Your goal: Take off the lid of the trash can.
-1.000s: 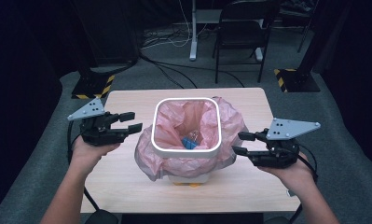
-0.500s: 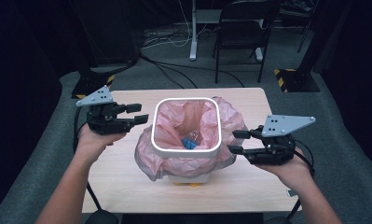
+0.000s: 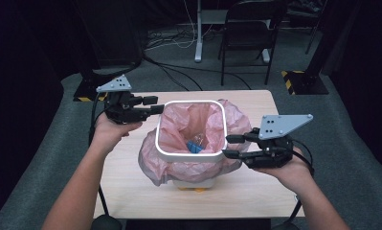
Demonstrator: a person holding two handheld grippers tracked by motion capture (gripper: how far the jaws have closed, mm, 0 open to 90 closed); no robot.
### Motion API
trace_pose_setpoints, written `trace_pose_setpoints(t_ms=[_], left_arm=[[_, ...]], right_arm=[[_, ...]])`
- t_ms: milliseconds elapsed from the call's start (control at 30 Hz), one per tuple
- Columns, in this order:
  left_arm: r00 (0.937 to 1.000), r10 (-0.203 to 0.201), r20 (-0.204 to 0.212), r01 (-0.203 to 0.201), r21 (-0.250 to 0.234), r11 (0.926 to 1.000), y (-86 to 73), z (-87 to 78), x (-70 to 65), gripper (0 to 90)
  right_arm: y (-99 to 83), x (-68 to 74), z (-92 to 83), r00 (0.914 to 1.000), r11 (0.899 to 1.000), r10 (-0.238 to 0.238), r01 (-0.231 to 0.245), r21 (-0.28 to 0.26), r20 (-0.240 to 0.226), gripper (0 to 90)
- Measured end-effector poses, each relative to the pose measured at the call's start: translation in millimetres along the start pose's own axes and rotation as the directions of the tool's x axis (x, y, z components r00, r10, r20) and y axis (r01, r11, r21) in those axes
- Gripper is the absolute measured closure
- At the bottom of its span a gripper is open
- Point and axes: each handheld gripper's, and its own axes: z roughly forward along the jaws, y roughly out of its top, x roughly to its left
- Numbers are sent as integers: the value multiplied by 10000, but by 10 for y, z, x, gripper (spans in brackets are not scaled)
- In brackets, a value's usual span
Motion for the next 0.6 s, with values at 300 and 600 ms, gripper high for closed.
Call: trace_pose_setpoints(t_ms=[300,600], left_arm=[[9998,222,-26,-221,266,9994,59,171,21,535],[9998,173,-108,-168,433,9989,54,295,89,579]], right_arm=[[61,21,129,9990,9997,-237,239,45,-390,584],[75,47,216,9970,9993,-374,376,18,-682,626]])
